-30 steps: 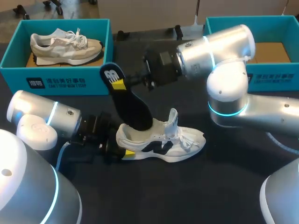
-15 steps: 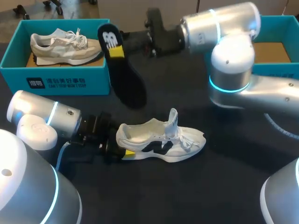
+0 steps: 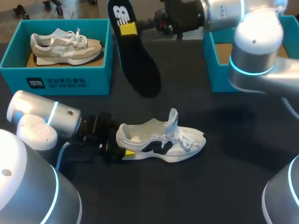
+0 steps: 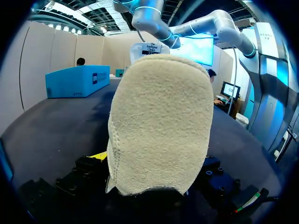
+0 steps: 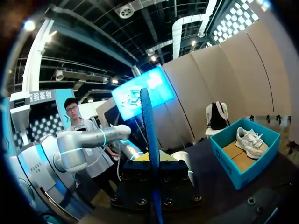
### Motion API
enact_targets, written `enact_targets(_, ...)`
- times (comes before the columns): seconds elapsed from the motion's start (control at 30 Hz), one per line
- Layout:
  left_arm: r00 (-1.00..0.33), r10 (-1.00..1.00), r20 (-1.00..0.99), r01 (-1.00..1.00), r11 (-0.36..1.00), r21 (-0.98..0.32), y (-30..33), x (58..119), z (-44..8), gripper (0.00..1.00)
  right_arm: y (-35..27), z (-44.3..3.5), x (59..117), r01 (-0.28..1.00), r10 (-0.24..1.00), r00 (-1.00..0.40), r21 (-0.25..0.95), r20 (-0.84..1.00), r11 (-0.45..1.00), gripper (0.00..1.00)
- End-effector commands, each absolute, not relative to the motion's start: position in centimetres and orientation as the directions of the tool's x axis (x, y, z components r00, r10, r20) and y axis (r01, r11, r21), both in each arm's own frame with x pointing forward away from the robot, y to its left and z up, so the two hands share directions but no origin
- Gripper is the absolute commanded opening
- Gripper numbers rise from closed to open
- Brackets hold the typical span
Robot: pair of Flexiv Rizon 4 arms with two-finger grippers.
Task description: Take the shoe out of the shoebox, open the shoe tongue, remove and reinsert the insole, then place the shoe into the shoebox
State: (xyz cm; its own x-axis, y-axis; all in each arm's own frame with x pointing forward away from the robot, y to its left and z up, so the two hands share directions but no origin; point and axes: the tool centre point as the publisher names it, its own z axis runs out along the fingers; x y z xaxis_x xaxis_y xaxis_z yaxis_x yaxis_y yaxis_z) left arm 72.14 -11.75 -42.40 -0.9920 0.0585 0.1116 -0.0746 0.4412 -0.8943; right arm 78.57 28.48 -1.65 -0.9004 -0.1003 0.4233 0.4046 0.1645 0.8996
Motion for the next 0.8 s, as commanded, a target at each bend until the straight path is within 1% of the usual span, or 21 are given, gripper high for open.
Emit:
enact_targets(0.03,-0.992,0.06,0.113,-0.075,0.445,-0.893,-11.8,72.1,-42.5,0.0,27.4,0.1,78.0,0.369,-0.082,-0.917,0.909,0.39,0.195,0.0)
enact_targets(0.77,-0.992,0.06,0.113,-0.075,0.445,-0.893,-11.8,72.1,-42.5,0.0,27.4,0.1,78.0,0.369,-0.082,-0.917,0.909,0.39,0.195,0.0)
enact_targets(0.8,-0.992,0.06,0.113,-0.075,0.445,-0.893,-11.8,72.1,-42.5,0.0,26.4,0.4,77.9,0.393,-0.065,-0.908,0.894,0.415,0.213,0.0)
